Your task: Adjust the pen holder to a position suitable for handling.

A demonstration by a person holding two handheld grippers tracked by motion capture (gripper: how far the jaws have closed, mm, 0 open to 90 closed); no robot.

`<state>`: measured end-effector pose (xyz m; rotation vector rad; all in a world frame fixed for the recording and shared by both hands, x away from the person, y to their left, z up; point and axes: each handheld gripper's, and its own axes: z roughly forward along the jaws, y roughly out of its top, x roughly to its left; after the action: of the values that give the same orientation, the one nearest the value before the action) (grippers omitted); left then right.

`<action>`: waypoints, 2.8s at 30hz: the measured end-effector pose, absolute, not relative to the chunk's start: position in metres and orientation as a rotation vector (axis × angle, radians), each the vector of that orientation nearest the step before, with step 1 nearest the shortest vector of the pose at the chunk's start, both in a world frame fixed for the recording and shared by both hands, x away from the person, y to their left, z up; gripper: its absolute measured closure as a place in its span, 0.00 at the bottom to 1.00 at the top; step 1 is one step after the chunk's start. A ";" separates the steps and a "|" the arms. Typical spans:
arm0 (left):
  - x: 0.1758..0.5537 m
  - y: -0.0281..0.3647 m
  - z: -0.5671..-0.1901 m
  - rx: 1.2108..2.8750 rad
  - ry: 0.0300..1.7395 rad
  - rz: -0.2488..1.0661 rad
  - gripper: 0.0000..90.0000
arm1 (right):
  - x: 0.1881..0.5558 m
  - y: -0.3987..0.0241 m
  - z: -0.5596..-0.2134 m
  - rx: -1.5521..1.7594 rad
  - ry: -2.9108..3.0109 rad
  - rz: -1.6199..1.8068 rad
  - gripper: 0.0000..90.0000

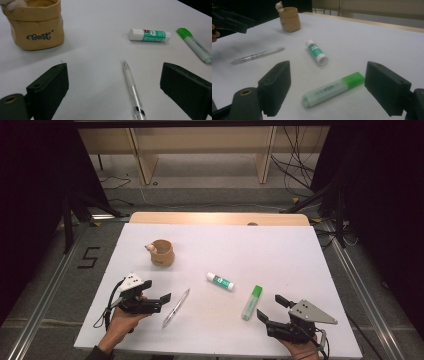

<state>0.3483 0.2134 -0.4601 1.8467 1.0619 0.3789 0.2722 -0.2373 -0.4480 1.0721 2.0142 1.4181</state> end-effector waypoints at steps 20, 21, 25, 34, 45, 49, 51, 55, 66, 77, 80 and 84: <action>0.393 0.225 -0.455 1.856 1.149 0.482 0.18 | 0.273 -0.237 -0.449 1.069 2.019 1.414 0.25; 0.395 0.227 -0.456 1.857 1.152 0.487 0.19 | 0.273 -0.237 -0.449 1.071 2.018 1.414 0.25; 0.400 0.231 -0.455 1.848 1.175 0.502 0.25 | 0.273 -0.237 -0.449 1.070 2.018 1.414 0.25; 0.414 0.238 -0.453 1.855 1.288 0.546 0.53 | 0.273 -0.237 -0.449 1.079 2.017 1.416 0.25; 0.431 0.250 -0.457 1.861 1.366 0.554 0.89 | 0.274 -0.236 -0.450 1.075 2.025 1.408 0.25; 0.438 0.253 -0.456 1.865 1.378 0.561 0.96 | 0.274 -0.236 -0.450 1.078 2.032 1.398 0.25; 0.444 0.254 -0.456 1.862 1.395 0.566 0.98 | 0.274 -0.235 -0.450 1.077 2.030 1.400 0.25; 0.455 0.259 -0.458 1.851 1.419 0.569 0.99 | 0.274 -0.235 -0.450 1.073 2.034 1.399 0.25; 0.481 0.261 -0.472 1.833 1.444 0.561 0.99 | 0.274 -0.235 -0.450 1.072 2.035 1.411 0.25; 0.490 0.258 -0.479 1.811 1.437 0.531 0.99 | 0.274 -0.235 -0.450 1.069 2.040 1.411 0.25; 0.492 0.256 -0.480 1.832 1.436 0.523 0.99 | 0.274 -0.234 -0.451 1.071 2.042 1.409 0.25; 0.492 0.253 -0.479 1.859 1.435 0.527 0.99 | 0.274 -0.234 -0.451 1.070 2.044 1.407 0.25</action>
<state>0.4922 0.2529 -0.4789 1.8586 1.4352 0.5270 0.2742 -0.2338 -0.4508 1.0703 2.0442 1.4069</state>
